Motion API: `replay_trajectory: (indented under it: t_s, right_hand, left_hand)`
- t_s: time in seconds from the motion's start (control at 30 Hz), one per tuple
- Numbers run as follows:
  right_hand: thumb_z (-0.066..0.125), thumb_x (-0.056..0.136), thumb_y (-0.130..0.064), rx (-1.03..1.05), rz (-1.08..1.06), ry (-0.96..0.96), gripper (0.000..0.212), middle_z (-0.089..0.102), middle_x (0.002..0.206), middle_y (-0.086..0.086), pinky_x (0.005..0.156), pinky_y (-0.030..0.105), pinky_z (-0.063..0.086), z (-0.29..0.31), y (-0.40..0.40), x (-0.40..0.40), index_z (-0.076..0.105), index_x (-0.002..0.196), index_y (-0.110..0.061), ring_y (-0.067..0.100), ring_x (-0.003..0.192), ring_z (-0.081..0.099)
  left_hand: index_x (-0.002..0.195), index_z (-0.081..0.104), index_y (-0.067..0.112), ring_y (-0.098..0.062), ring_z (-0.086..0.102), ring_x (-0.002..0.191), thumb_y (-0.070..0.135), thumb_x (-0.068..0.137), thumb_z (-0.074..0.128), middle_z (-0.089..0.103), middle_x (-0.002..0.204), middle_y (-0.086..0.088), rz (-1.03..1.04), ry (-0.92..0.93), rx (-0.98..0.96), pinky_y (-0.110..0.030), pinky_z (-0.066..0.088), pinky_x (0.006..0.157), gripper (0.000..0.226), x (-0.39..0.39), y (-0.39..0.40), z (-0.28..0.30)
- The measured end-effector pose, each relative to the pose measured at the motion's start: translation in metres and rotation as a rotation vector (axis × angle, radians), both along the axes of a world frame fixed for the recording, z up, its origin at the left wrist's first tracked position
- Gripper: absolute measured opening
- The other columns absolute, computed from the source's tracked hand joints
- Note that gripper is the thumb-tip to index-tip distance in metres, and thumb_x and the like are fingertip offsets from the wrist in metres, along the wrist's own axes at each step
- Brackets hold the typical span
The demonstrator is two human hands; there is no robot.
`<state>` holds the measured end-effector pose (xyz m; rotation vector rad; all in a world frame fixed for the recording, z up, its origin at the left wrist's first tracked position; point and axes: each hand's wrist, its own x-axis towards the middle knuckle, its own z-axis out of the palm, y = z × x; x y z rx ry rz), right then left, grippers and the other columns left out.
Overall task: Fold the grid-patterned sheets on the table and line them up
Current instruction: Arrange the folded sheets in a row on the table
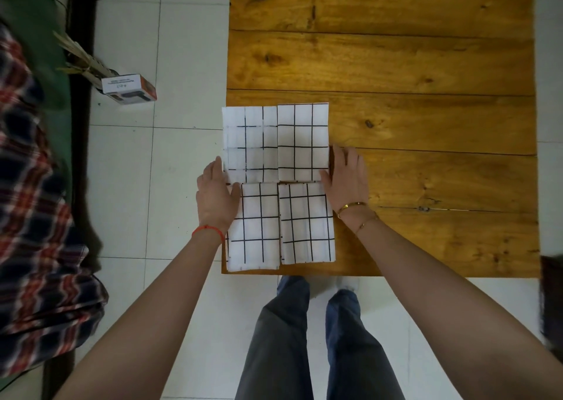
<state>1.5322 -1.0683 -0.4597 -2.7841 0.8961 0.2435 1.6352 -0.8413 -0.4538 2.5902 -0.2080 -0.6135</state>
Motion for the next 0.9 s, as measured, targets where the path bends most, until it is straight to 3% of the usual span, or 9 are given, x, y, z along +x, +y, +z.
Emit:
replay_trajectory:
  t_s: [0.17,0.43,0.67,0.9]
  right_hand:
    - [0.051,0.093,-0.036,0.033,-0.034,0.000,0.051,0.049,0.117,0.014,0.088,0.035,0.041,0.016,0.023,-0.039,0.042,0.135,-0.009,0.027,0.103,0.047]
    - [0.063,0.080,-0.052,0.065,-0.001,0.202,0.073,0.047,0.119,0.014,0.090,0.034,0.040,0.015,0.057,-0.076,0.038,0.131,-0.006,0.026,0.106,0.046]
    - [0.061,0.082,-0.052,0.094,-0.020,0.182,0.078,0.045,0.127,0.013,0.095,0.033,0.039,0.012,0.066,-0.079,0.029,0.137,-0.006,0.025,0.113,0.046]
    - [0.066,0.080,-0.051,0.151,-0.045,0.149,0.080,0.049,0.123,0.013,0.089,0.035,0.045,0.013,0.067,-0.083,0.031,0.136,-0.007,0.026,0.107,0.051]
  left_hand:
    - [0.149,0.025,0.005,-0.032,0.033,0.134,0.022,0.094,0.054,0.034,0.149,-0.016,0.080,0.037,0.039,-0.043,0.035,0.106,0.065,-0.043,0.022,0.008]
    - [0.149,0.024,0.009,-0.029,0.036,0.130,0.028,0.084,0.070,0.033,0.148,-0.010,0.050,0.113,0.148,-0.042,0.043,0.102,0.081,-0.094,0.034,0.006]
    - [0.149,0.022,0.011,-0.030,0.037,0.124,0.029,0.081,0.073,0.033,0.145,-0.010,0.029,0.088,0.224,-0.042,0.048,0.095,0.087,-0.098,0.029,0.000]
    - [0.147,0.026,0.011,-0.032,0.038,0.123,0.029,0.080,0.074,0.036,0.143,-0.012,0.039,0.060,0.238,-0.045,0.049,0.093,0.084,-0.102,0.026,-0.001]
